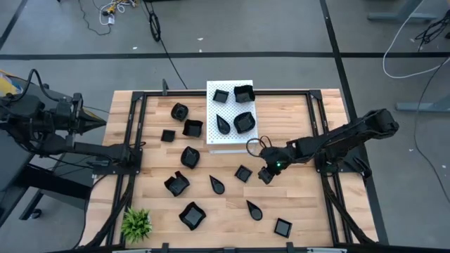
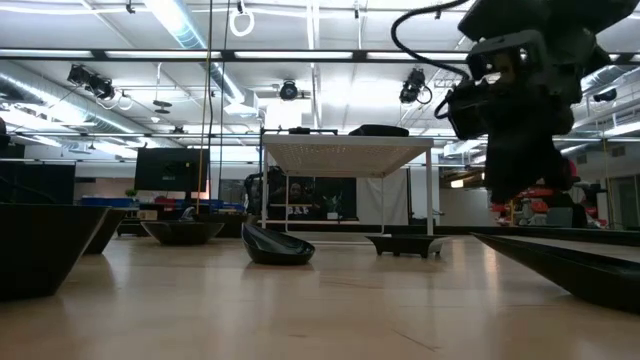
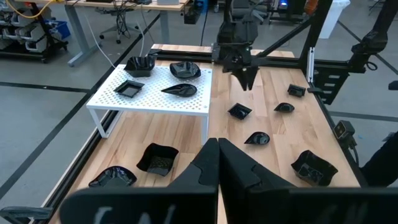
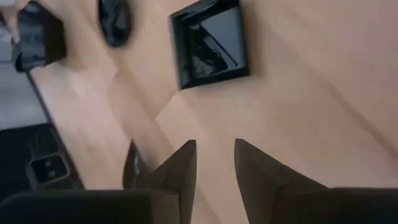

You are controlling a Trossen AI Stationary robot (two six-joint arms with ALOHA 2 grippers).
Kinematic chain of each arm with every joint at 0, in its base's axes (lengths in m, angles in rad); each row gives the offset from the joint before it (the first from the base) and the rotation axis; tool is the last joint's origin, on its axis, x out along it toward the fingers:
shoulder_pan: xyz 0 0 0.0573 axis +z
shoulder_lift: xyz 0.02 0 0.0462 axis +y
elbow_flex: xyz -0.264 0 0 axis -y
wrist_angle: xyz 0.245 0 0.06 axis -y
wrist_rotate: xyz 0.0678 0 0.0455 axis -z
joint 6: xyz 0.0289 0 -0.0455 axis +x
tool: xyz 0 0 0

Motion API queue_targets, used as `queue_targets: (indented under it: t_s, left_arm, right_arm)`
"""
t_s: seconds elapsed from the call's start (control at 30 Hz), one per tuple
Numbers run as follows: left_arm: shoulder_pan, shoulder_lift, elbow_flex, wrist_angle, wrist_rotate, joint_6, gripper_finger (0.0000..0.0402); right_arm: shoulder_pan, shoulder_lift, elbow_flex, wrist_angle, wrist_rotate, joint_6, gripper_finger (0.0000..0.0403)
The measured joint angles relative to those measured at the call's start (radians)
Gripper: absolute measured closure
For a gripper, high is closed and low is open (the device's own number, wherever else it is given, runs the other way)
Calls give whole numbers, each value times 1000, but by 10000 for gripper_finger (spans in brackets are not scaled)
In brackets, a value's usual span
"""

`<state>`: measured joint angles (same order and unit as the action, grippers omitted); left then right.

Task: Pick & Place Mini shaped plates
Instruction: Stack the square plate on top of the square plate on the shelf

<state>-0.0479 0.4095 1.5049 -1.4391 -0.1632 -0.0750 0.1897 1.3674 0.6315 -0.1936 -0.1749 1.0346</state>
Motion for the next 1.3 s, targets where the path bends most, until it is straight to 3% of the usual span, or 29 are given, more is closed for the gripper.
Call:
queue_targets:
  t_s: [0.33,0.5,0.73,1.3]
  left_arm:
    - [0,0,0,0,0,0,399]
    - [0,0,0,0,0,0,399]
    - [0,0,0,0,0,0,399]
    - [0,0,0,0,0,0,399]
  right_arm:
    - [122,0,105,-15,0,-182,291]
    - [161,0,192,-178,34,-245,291]
    - [201,-1,268,-330,39,-457,291]
    - [287,-1,272,-405,6,-437,291]
